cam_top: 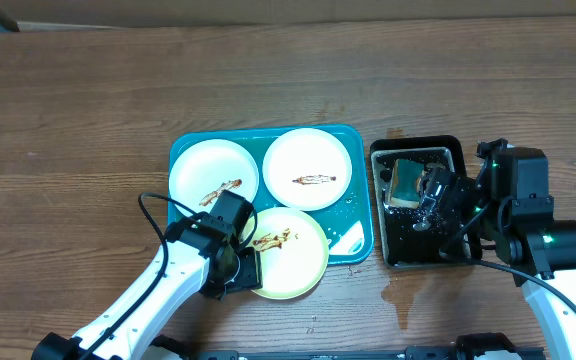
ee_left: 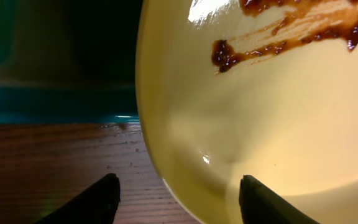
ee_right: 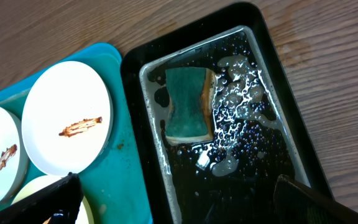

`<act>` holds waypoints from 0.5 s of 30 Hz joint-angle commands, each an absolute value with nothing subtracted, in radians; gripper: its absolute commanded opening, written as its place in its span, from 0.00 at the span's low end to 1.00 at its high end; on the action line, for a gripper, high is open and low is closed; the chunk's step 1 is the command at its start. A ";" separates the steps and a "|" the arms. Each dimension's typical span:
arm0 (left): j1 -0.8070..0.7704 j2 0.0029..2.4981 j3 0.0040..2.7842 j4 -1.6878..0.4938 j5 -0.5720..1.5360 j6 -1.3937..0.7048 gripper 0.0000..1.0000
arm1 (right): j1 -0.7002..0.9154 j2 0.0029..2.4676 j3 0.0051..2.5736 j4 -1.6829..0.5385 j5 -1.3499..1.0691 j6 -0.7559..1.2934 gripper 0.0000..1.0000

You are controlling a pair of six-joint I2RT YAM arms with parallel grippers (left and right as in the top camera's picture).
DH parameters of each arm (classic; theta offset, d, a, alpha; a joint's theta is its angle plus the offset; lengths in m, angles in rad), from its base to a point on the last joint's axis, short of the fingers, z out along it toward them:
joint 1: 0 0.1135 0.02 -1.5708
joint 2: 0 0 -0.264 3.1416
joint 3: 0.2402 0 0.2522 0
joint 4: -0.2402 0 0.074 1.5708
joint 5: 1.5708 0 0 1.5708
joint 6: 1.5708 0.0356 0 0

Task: Clean dirty plates on tray and stack at the side
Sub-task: 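Move the left gripper to the yellow plate rim and grasp it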

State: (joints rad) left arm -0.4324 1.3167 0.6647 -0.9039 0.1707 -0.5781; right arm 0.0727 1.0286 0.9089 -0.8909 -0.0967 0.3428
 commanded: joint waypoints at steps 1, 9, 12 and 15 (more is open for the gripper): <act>-0.439 1.322 0.652 -0.880 0.210 -0.583 0.54 | 0.078 1.023 0.937 -0.888 -0.087 0.341 1.00; -0.438 1.322 0.652 -0.873 0.196 -0.580 0.20 | 0.078 1.023 0.937 -0.889 -0.087 0.341 1.00; -0.438 1.322 0.654 -0.857 0.184 -0.580 0.19 | 0.078 1.023 0.937 -0.889 -0.087 0.341 1.00; -0.437 1.322 0.658 -0.847 0.173 -0.579 0.17 | 0.078 1.023 0.937 -0.889 -0.087 0.341 1.00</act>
